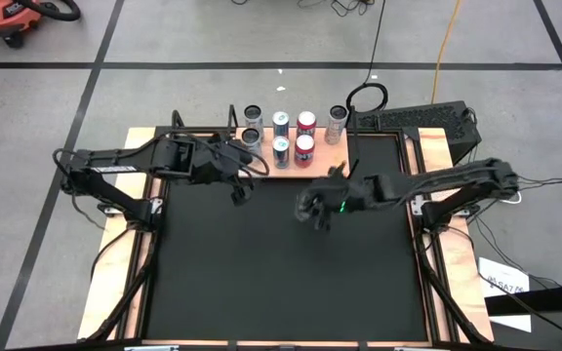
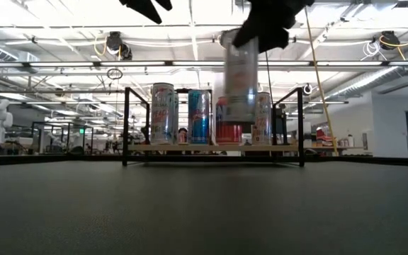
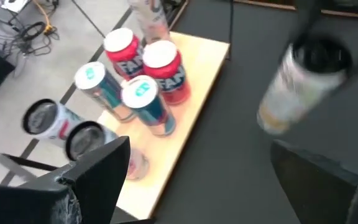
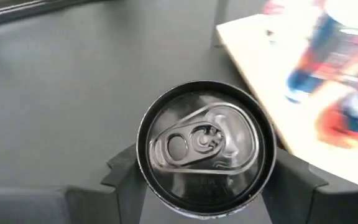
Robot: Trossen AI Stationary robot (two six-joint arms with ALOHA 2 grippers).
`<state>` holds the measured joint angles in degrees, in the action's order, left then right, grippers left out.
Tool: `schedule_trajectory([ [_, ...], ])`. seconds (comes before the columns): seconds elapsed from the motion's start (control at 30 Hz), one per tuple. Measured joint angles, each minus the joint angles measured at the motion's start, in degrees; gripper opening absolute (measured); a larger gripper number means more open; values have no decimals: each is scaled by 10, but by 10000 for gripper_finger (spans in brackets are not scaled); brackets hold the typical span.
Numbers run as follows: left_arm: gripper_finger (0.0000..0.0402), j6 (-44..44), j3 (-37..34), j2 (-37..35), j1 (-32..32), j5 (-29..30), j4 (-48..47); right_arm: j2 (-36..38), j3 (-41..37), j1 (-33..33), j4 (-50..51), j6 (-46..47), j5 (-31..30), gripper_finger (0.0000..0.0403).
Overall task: Place canned beverage on shelf
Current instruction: Put the white-yellow soda can on the shelf aligned with the other white-yellow soda can
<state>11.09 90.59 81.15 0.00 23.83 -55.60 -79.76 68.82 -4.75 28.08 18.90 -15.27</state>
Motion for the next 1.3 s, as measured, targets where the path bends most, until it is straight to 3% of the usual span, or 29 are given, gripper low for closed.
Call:
schedule_trajectory([
  [0.27, 380, -40, 0, -2, 39, -10, -3, 86, -1, 118, 112, -42, -33, 232],
  [0.43, 380, -56, 0, -3, 65, -58, 28, 99, -6, 213, 98, -75, 2, 232],
  [0.63, 380, -87, 0, -4, 93, -69, 60, 87, -50, 314, 12, -70, 54, 232],
  [0.9, 380, -104, 0, -4, 116, -89, 50, 83, -106, 367, -42, -79, 113, 232],
  [1.3, 380, -118, 0, -4, 133, -103, 52, 80, -137, 398, -75, -107, 154, 233],
])
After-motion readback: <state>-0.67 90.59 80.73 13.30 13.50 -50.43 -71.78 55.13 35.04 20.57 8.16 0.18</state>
